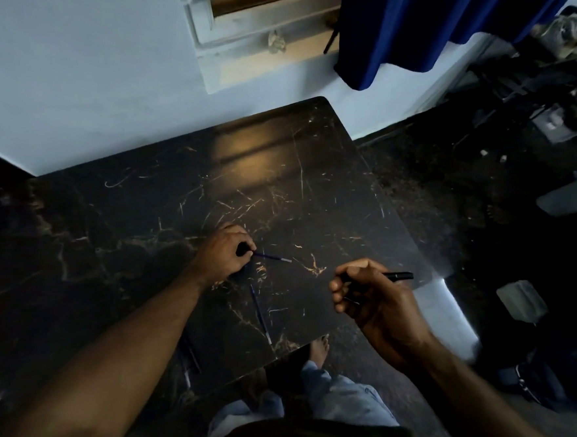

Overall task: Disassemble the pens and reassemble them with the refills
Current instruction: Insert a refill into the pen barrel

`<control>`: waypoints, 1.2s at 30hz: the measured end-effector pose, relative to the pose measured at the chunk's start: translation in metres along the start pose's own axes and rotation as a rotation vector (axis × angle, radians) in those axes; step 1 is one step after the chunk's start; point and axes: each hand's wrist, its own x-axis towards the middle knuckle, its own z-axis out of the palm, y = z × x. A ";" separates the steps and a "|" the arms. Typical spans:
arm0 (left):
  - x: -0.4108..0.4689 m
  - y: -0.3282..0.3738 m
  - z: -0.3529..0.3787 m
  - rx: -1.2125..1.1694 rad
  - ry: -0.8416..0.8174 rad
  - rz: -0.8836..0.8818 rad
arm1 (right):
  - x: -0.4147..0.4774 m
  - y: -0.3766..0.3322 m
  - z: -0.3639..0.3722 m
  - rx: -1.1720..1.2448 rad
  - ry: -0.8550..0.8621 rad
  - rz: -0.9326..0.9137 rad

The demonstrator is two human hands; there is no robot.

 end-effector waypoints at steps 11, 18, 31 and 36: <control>-0.003 0.008 0.004 0.005 0.025 -0.037 | -0.001 0.000 0.002 -0.015 -0.019 0.006; -0.002 0.015 0.007 0.002 0.015 -0.071 | -0.003 0.001 -0.001 -0.019 -0.016 0.003; -0.077 0.039 0.021 0.378 -0.321 0.288 | -0.003 0.001 -0.001 0.022 -0.011 0.010; -0.073 0.042 0.022 0.539 -0.355 0.369 | 0.000 -0.003 0.007 0.004 -0.034 0.011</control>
